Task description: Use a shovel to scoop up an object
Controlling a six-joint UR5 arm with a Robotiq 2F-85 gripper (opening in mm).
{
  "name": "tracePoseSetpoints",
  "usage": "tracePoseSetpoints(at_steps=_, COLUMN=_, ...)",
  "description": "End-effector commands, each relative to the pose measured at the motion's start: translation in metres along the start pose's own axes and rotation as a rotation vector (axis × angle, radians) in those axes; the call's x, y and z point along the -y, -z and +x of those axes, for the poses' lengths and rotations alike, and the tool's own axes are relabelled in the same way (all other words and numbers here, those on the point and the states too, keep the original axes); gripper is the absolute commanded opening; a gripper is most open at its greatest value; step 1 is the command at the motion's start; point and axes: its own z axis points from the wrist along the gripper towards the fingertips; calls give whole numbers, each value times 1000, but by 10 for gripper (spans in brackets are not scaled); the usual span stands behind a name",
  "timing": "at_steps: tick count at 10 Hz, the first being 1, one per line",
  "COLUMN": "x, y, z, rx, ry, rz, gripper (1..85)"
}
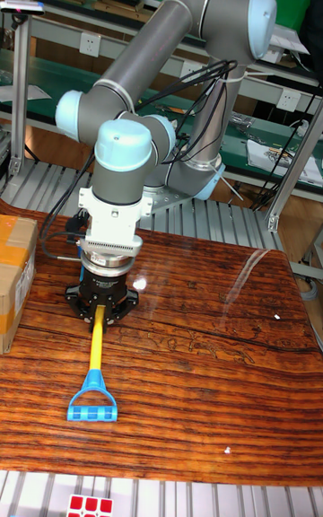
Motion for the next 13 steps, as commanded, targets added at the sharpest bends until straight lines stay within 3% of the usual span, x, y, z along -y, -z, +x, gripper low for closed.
tracePoseSetpoints(at_steps=1, x=9, y=5, z=7, rx=-28, ry=43, rz=7, gripper=127)
tracePoseSetpoints(at_steps=2, x=18, y=14, z=34, rx=-131, ry=75, rz=1, gripper=207)
tracePoseSetpoints(at_steps=3, x=29, y=16, z=40, rx=-156, ry=83, rz=33, gripper=260)
tracePoseSetpoints(at_steps=4, x=34, y=11, z=36, rx=-145, ry=66, rz=63, gripper=283)
tracePoseSetpoints(at_steps=5, x=30, y=5, z=27, rx=-109, ry=61, rz=48, gripper=283)
tracePoseSetpoints(at_steps=6, x=24, y=-7, z=13, rx=-36, ry=79, rz=5, gripper=347)
tracePoseSetpoints(at_steps=8, x=18, y=-2, z=15, rx=-42, ry=80, rz=-11, gripper=393)
tracePoseSetpoints(at_steps=10, x=12, y=-5, z=10, rx=-8, ry=108, rz=-56, gripper=560)
tracePoseSetpoints(at_steps=13, x=14, y=0, z=12, rx=-24, ry=114, rz=-64, gripper=607)
